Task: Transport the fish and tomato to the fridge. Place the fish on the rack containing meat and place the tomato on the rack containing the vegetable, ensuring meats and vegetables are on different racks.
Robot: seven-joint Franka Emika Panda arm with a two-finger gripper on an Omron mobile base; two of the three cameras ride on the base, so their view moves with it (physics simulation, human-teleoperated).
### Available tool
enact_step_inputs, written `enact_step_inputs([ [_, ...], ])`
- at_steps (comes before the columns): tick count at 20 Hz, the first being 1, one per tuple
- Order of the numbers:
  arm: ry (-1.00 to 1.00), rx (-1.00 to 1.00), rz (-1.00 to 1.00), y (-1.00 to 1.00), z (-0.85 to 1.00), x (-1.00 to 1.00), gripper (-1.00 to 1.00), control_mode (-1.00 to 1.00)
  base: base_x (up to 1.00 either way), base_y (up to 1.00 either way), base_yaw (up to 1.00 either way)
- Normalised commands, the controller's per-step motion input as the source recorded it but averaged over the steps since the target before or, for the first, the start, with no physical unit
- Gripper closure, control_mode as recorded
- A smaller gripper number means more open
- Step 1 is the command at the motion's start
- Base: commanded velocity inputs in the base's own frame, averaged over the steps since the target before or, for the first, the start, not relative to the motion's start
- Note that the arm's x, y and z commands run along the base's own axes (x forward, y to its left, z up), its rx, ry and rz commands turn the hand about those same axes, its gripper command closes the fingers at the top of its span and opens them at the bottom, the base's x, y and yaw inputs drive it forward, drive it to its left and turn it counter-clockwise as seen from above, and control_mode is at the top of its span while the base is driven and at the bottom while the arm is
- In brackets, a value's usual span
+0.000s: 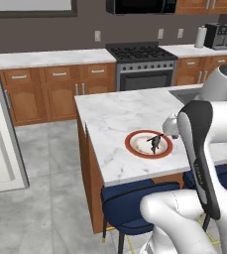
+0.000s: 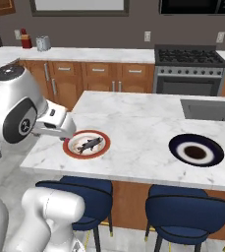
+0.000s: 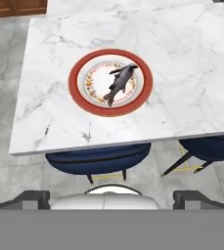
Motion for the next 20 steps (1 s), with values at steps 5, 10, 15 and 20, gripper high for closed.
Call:
enact_step_inputs([
  [5, 0.07, 0.02, -0.06, -0.06, -0.40, 0.55, -1.00, -1.00, 0.00, 0.00, 0.00],
  [10, 0.15, 0.10, -0.02, 0.00, -0.61, 0.82, -1.00, -1.00, 0.00, 0.00, 0.00],
  [15, 0.16, 0.02, -0.06, -0.04, -0.44, 0.75, -1.00, -1.00, 0.00, 0.00, 0.00],
  [20, 0.13, 0.00, -0.12, -0.07, -0.34, 0.53, -1.00, -1.00, 0.00, 0.00, 0.00],
])
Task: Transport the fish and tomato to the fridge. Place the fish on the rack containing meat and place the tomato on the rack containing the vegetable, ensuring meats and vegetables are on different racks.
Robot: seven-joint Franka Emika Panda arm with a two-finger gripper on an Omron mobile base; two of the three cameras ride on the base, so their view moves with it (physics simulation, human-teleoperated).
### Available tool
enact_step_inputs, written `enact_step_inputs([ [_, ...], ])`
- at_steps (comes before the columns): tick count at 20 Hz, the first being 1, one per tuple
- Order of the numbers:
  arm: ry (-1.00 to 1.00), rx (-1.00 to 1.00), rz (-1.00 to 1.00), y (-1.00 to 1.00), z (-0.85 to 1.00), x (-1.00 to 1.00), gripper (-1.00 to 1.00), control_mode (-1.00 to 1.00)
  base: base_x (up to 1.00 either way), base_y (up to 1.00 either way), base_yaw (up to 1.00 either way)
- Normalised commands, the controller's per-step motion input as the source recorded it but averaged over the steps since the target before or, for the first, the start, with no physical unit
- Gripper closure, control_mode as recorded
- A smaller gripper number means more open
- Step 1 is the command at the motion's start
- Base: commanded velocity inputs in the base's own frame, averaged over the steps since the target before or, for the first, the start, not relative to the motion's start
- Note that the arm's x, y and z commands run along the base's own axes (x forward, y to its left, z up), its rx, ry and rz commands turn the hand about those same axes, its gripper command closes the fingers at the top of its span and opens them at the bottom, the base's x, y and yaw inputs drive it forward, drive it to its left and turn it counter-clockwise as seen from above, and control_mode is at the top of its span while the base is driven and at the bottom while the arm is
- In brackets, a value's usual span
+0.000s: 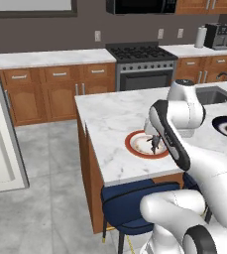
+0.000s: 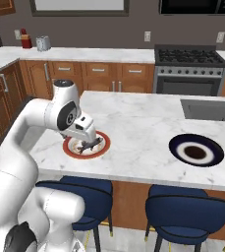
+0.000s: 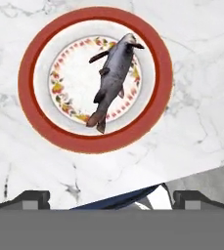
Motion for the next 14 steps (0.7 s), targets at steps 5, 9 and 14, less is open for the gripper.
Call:
enact_step_inputs([
  [5, 0.15, 0.00, -0.14, -0.04, -0.34, 0.62, -1.00, -1.00, 0.00, 0.00, 0.00],
  [9, 0.12, 0.00, -0.11, -0.12, -0.32, 0.54, -1.00, -1.00, 0.00, 0.00, 0.00],
  [14, 0.12, 0.00, -0.07, -0.12, -0.32, 0.33, -1.00, -1.00, 0.00, 0.00, 0.00],
])
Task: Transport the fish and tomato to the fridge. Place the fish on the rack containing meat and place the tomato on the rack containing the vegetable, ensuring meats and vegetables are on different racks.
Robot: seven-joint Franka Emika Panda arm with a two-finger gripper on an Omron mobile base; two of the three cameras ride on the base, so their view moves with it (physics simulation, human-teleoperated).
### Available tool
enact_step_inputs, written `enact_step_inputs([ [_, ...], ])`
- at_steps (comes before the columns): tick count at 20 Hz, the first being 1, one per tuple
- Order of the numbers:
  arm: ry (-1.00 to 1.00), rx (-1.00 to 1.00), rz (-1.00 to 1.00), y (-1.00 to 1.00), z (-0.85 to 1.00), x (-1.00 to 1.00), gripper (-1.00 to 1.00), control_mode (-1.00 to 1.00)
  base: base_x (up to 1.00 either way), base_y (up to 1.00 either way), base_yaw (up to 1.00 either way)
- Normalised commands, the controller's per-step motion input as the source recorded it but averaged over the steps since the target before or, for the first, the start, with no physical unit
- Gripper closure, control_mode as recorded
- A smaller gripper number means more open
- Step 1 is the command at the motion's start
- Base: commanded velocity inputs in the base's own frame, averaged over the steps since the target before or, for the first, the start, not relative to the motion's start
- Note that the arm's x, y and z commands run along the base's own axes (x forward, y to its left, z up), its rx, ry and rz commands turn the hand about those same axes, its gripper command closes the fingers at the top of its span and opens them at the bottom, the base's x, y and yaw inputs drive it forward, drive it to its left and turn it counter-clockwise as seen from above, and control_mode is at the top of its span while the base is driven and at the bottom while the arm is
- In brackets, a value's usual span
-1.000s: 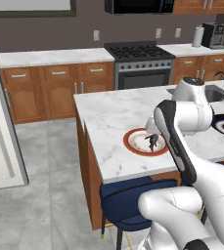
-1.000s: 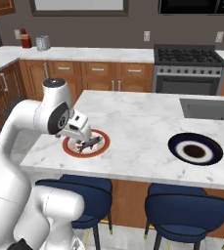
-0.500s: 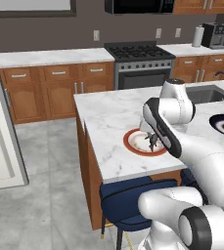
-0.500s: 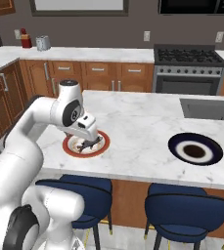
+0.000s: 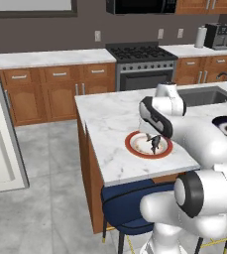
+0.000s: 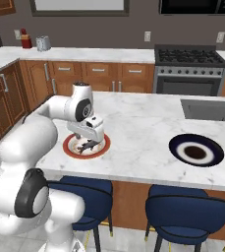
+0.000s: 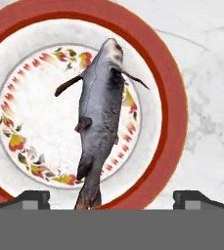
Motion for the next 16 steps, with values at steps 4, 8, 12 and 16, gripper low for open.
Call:
enact_step_inputs([
  [4, 0.11, 0.00, -0.05, -0.11, -0.30, 0.33, -1.00, -1.00, 0.00, 0.00, 0.00],
  [8, 0.09, 0.00, -0.03, -0.09, -0.28, 0.40, -1.00, -1.00, 0.00, 0.00, 0.00],
  [12, 0.08, 0.00, -0.03, -0.02, -0.31, 0.42, -1.00, -1.00, 0.00, 0.00, 0.00],
  [16, 0.10, 0.00, -0.01, 0.00, -0.23, 0.08, -1.00, -1.00, 0.00, 0.00, 0.00],
])
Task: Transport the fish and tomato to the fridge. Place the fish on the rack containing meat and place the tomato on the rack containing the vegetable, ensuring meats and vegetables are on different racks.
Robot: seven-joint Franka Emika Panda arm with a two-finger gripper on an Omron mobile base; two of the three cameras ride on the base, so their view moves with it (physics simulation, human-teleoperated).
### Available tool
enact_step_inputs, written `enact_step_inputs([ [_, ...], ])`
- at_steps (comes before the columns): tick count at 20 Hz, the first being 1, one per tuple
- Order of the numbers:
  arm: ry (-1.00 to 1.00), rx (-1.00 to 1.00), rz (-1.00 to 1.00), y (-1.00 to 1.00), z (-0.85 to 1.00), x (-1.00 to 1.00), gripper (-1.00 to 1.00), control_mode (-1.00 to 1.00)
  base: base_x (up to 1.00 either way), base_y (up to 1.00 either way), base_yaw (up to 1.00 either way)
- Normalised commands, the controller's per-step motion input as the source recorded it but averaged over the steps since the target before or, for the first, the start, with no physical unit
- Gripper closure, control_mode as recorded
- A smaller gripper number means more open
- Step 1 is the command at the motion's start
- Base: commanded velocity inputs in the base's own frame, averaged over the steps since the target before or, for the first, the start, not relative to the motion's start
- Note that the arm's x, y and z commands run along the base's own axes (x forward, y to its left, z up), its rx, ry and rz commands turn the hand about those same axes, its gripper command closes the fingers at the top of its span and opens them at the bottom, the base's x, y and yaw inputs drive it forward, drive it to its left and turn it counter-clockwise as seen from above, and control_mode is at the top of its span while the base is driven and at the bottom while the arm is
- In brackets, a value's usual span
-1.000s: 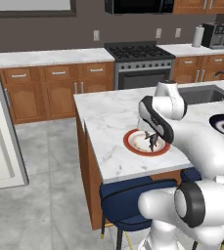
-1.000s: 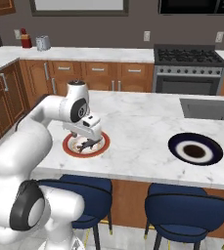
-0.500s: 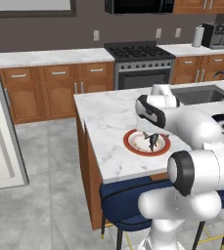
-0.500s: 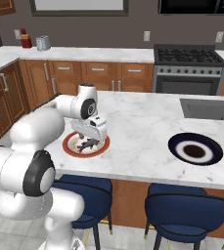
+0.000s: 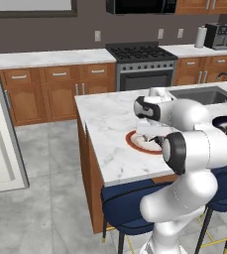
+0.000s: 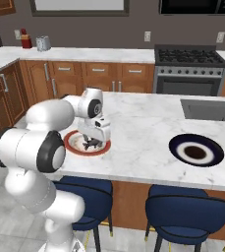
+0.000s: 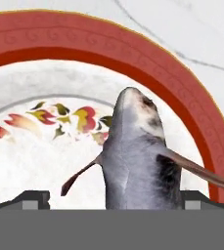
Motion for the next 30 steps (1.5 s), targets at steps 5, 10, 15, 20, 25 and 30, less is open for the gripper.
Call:
enact_step_inputs([
  [5, 0.13, 0.00, -0.03, 0.02, -0.19, -0.21, -1.00, -1.00, 0.00, 0.00, 0.00],
  [10, 0.07, 0.00, -0.05, 0.11, -0.20, -0.27, 1.00, -1.00, 0.00, 0.00, 0.00],
  [15, 0.06, 0.00, -0.06, 0.17, -0.24, -0.19, 1.00, -1.00, 0.00, 0.00, 0.00],
  [20, -0.01, 0.00, -0.05, 0.19, -0.10, -0.12, 1.00, -1.00, 0.00, 0.00, 0.00],
  [25, -0.22, -0.04, -0.01, 0.11, 0.39, -0.56, 1.00, -1.00, 0.00, 0.00, 0.00],
  [30, -0.19, -0.04, 0.00, 0.02, 0.56, -0.84, 1.00, -1.00, 0.00, 0.00, 0.00],
])
